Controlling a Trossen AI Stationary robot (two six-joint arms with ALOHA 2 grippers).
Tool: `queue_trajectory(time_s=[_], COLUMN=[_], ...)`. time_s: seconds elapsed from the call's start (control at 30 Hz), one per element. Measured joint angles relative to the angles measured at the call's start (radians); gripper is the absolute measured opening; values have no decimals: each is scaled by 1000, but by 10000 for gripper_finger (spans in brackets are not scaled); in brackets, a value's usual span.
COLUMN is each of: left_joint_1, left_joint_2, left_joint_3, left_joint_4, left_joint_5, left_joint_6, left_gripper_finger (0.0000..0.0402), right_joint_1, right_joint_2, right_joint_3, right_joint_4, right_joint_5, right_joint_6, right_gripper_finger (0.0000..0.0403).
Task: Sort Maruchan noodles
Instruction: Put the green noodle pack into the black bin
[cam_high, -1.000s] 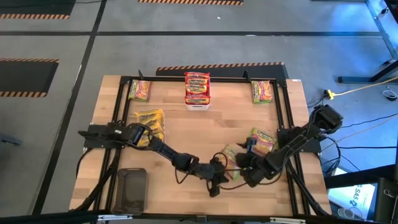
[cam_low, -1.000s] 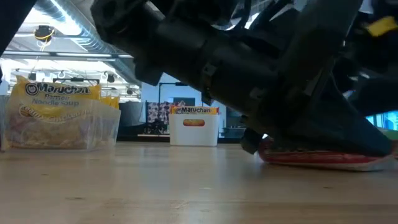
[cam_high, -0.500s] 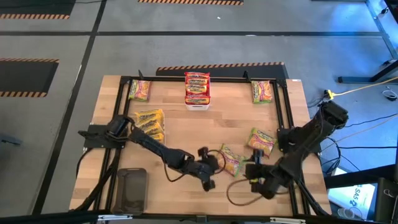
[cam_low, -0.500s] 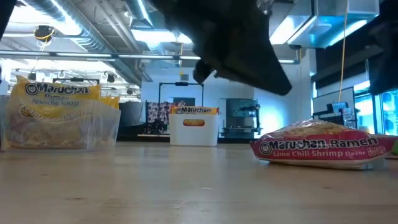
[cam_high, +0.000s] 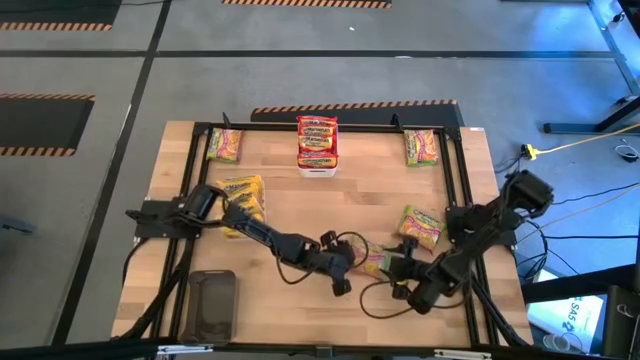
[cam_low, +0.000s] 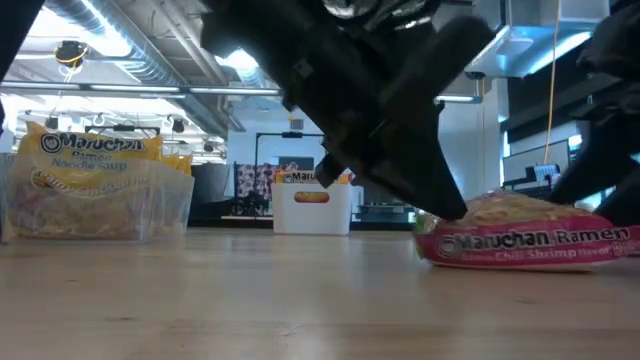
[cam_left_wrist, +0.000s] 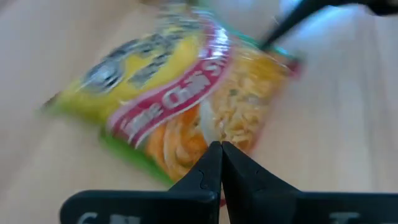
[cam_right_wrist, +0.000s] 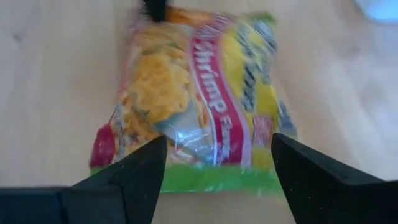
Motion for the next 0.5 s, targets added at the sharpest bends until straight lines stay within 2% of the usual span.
queue_trajectory(time_s=[0.17, 0.27, 0.43, 0.5], left_joint_1=[-57, -75, -112, -132], left_joint_2=[3, -9, -85, -112], left_joint_3=[0, -1, -3, -1], left_joint_4=[55, 32, -17, -44], left_joint_5=[23, 18, -14, -42], left_joint_6=[-28, -41, -49, -49], left_gripper_finger=[2, 2, 2, 2], right_joint_1=[-84, -115, -81, -79], right_joint_2=[-1, -13, -125, -185], right_joint_3=[0, 20, 104, 97], right_joint_4=[36, 5, -185, -174], right_joint_5=[8, -31, -128, -170], right_joint_6=[-194, -280, -231, -201], right_gripper_finger=[269, 269, 269, 269])
